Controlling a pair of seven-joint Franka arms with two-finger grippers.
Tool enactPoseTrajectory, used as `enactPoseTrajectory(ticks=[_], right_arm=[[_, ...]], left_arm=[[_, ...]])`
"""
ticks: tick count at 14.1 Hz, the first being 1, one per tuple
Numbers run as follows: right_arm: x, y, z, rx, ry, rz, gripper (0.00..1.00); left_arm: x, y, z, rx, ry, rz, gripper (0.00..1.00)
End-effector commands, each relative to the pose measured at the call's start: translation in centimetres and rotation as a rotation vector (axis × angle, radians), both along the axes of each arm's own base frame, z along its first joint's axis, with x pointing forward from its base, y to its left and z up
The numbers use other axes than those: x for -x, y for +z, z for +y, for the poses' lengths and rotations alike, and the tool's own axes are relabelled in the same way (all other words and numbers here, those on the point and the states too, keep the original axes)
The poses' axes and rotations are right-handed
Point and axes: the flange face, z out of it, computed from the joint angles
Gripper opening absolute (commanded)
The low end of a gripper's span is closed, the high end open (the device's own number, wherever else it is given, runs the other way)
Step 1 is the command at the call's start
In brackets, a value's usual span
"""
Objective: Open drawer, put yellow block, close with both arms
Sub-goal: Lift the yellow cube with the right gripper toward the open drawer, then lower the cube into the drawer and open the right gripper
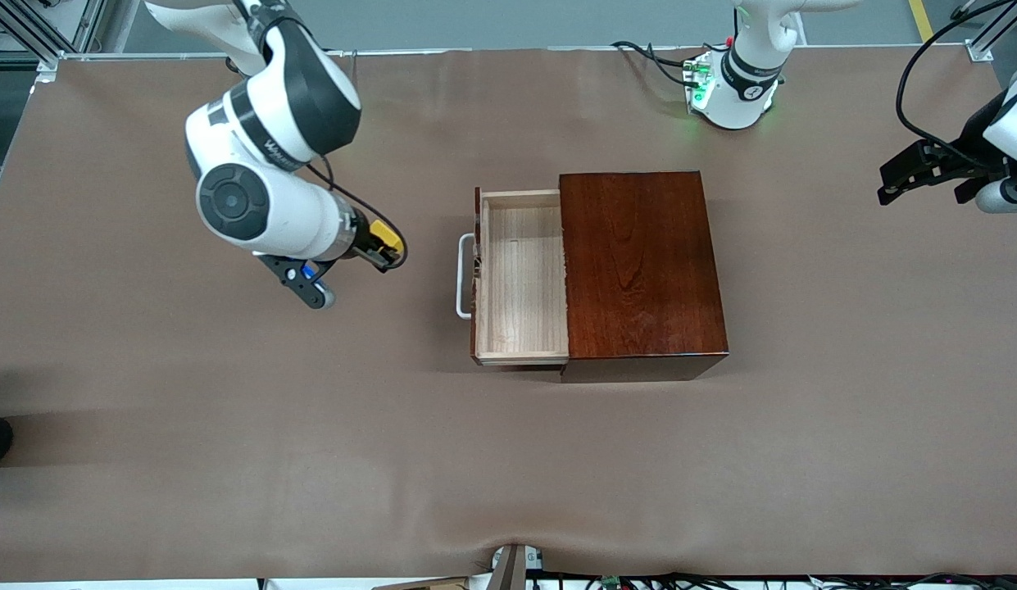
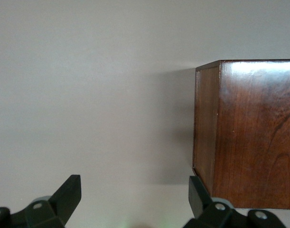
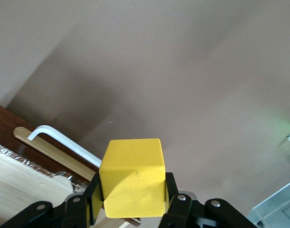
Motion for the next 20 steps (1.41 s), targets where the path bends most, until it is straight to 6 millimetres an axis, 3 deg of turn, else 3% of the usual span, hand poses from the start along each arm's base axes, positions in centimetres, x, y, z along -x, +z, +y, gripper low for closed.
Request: enactPoseTrajectory(ticks=[1, 3, 11, 17, 20], right_arm=[[0.3, 0.6, 2.3, 0.0, -0.096, -0.018, 0.0], [0.7, 0.3, 4.1, 0.001, -0.142, -0.037, 0.0], [2.4, -2.1, 11.7, 0.032, -0.327, -0.061, 0.0], [2.7, -2.1, 14.7, 0.013, -0.473, -0.062, 0.0], [3.4, -3.8, 16.4, 0.014, -0.493, -0.059, 0.0]], left_arm=[[-1.0, -0.9, -0.7, -0.001, -0.009, 0.029, 1.0], [-1.1, -1.4, -1.5, -0.003, -0.038, 0.039, 1.0], [-2.2, -1.2, -0.8, 0.002, -0.019, 0.014, 1.0], [-1.8, -1.1, -0.7, 0.002, -0.02, 0.019, 1.0], [-1.9, -2.0, -0.7, 0.006, -0.02, 0.037, 1.0]])
